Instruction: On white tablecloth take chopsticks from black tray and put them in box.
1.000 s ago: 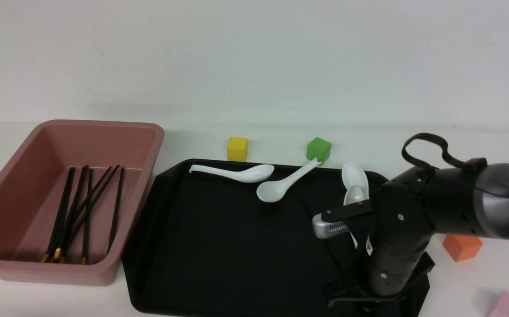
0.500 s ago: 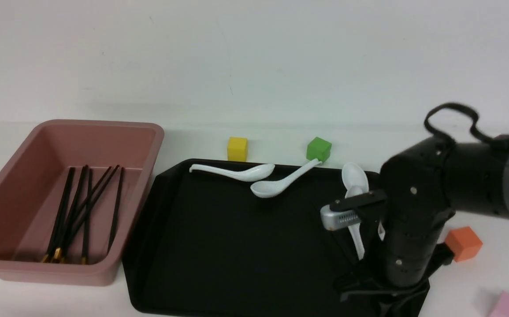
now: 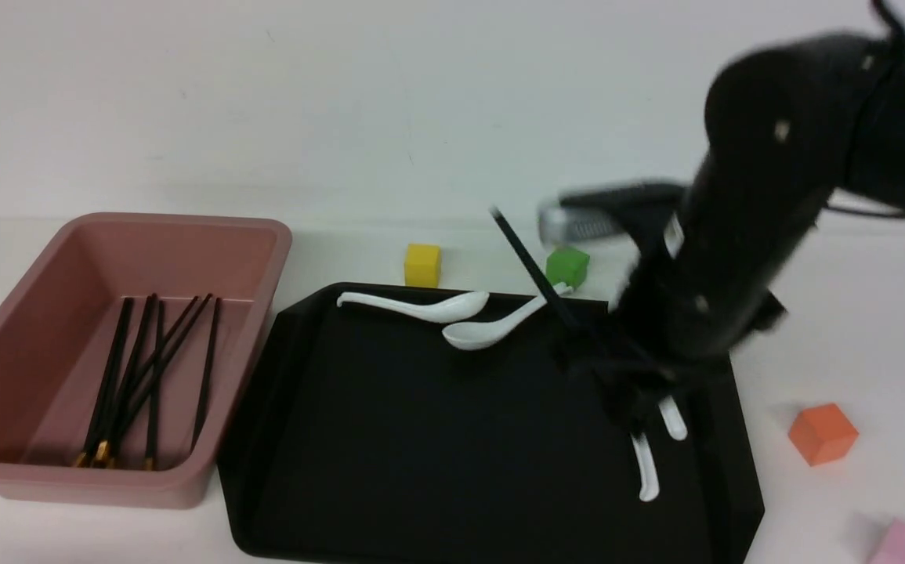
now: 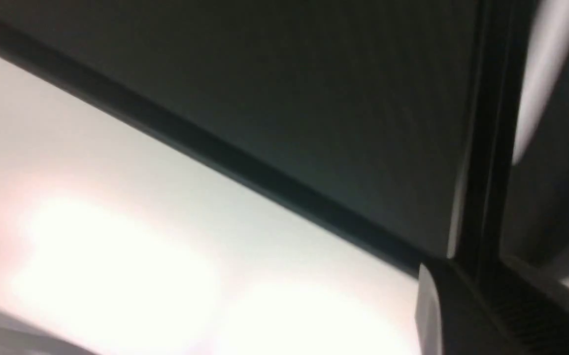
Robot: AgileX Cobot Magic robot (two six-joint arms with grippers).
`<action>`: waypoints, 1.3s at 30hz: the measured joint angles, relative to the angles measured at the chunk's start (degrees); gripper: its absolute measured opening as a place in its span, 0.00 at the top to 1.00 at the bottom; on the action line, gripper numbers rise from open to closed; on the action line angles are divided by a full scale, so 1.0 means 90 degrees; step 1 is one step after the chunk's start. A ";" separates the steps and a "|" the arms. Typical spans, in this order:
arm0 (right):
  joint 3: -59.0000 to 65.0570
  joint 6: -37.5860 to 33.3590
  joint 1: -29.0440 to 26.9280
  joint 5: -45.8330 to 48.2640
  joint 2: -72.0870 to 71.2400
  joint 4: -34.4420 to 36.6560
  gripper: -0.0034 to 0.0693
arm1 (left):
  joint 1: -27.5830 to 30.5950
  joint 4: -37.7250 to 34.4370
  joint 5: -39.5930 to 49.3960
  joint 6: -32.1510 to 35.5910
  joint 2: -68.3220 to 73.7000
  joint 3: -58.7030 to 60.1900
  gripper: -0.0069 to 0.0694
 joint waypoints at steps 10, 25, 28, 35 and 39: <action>-0.1913 -0.2262 0.0861 -0.1083 0.1666 0.3044 0.79 | 0.0000 0.0000 0.0000 0.0000 0.0000 0.0000 0.60; -0.3486 -0.2678 0.1831 -0.3572 0.4161 0.3998 0.76 | 0.0000 0.0000 0.0000 0.0000 0.0000 0.0000 0.60; -0.3494 -0.2678 0.1832 -0.3796 0.4261 0.4007 0.71 | 0.0000 0.0000 0.0000 0.0000 0.0000 0.0000 0.60; -0.3515 -0.2812 0.1812 -0.3828 0.4274 0.3991 0.55 | 0.0000 0.0000 0.0000 0.0000 0.0000 0.0000 0.60; -0.3520 -0.2917 0.1653 -0.3112 0.4136 0.3873 0.57 | 0.0000 0.0000 0.0000 0.0000 0.0000 0.0000 0.60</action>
